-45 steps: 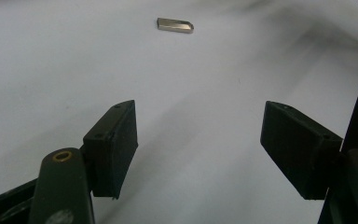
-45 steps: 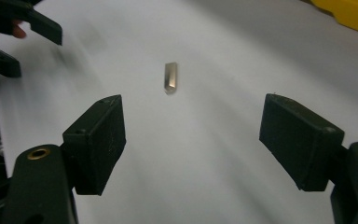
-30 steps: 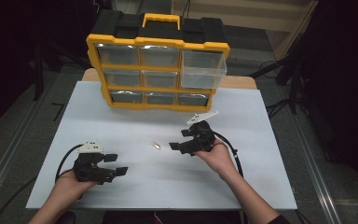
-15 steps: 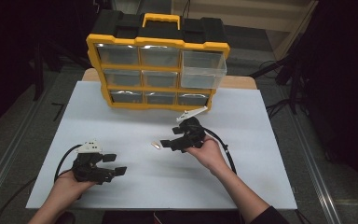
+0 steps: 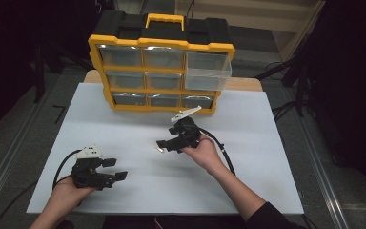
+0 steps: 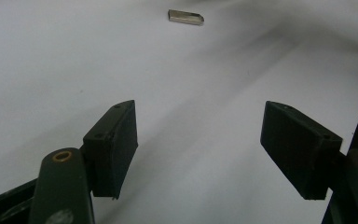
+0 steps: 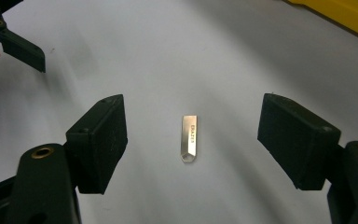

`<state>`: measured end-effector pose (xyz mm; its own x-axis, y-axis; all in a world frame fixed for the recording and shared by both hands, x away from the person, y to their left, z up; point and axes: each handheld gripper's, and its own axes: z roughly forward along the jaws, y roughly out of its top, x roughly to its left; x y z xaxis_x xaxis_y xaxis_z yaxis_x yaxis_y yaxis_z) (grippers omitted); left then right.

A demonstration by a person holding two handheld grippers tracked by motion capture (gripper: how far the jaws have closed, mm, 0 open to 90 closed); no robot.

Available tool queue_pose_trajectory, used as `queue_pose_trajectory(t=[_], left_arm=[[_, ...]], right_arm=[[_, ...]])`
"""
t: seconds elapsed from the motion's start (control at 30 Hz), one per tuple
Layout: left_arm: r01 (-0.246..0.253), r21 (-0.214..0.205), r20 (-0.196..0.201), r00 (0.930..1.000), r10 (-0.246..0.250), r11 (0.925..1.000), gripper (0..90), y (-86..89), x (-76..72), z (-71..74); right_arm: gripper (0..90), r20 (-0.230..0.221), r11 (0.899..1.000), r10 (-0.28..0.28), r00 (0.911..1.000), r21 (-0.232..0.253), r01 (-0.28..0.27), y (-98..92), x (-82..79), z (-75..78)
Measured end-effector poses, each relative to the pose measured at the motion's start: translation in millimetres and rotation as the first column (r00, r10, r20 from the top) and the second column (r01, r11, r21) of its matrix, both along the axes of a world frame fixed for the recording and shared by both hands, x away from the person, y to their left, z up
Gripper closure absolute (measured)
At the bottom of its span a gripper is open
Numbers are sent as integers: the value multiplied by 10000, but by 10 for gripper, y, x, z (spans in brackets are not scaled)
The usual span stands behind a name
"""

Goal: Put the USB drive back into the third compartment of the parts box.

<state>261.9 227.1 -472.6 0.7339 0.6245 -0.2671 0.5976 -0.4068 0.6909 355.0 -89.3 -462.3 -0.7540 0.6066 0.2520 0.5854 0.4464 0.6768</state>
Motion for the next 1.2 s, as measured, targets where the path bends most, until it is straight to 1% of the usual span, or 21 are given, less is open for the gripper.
queue_pose_trajectory(t=[0.3, 0.4, 0.47, 0.53, 0.57, 0.63, 0.7, 0.73, 0.77, 0.83, 0.87, 0.9, 0.93, 0.97, 1.0, 1.1, 1.2], left_arm=[[-81, 5, 20, 10000, 81, 10000, 286, 34, -28, -5], [-88, 12, 5, 10000, 88, 10000, 286, 33, -35, -5], [-91, 20, 7, 10000, 91, 10000, 286, 33, -39, -7], [-85, 18, 20, 10000, 85, 10000, 286, 34, -42, -6], [-79, 12, 24, 10000, 79, 10000, 286, 34, -43, -5], [-68, 9, 23, 10000, 68, 10000, 286, 35, -43, -4], [-60, 15, 18, 10000, 60, 10000, 286, 34, -43, -5], [-55, 16, 22, 10000, 55, 10000, 286, 34, -44, -4], [-54, 17, 22, 10000, 54, 10000, 286, 35, -44, -3], [-54, 21, 25, 10000, 54, 10000, 286, 35, -44, -2], [-53, 25, 26, 10000, 53, 10000, 286, 35, -44, -2], [-55, 23, 23, 10000, 55, 10000, 286, 35, -44, -2], [-55, 24, 23, 10000, 54, 10000, 286, 35, -44, -2], [-60, 19, 23, 10000, 60, 10000, 286, 35, -44, -2], [-57, 20, 21, 10000, 57, 10000, 286, 36, -44, -2], [-52, 22, 21, 10000, 52, 10000, 286, 36, -44, -2], [-37, 30, 14, 10000, 37, 10000, 286, 35, -45, -1]], right_arm=[[221, -74, 9997, 219, 9997, -48, -219, 147, 81, -37], [221, -37, 9993, 357, 9994, -100, -358, 204, 88, -63], [220, -65, 9993, 356, 9993, -117, -357, 211, 86, -70], [217, -57, 9984, 410, 9991, -400, -412, 220, 91, -118], [214, -95, 9983, 368, 9993, -459, -372, 224, 91, -130], [211, -129, 9982, 350, 9993, -482, -356, 223, 92, -140], [209, -281, 9984, 280, 9992, -486, -294, 216, 99, -166], [210, -241, 9984, 276, 9993, -480, -287, 214, 105, -181], [217, -271, 9981, 267, 9993, -548, -282, 212, 103, -212], [223, -274, 9980, 263, 9993, -560, -278, 211, 103, -222], [232, -370, 9978, 210, 9991, -620, -232, 214, 99, -265], [232, -370, 9978, 210, 9991, -620, -232, 214, 99, -265], [233, -384, 9970, 265, 9989, -719, -292, 212, 101, -280], [249, -406, 9963, 243, 9989, -810, -275, 224, 94, -298], [263, -309, 9949, 334, 9990, -945, -362, 225, 94, -312], [294, -335, 9942, 365, 9988, -996, -397, 248, 77, -343], [323, -333, 9902, 420, 9986, -1319, -460, 268, 68, -382]])
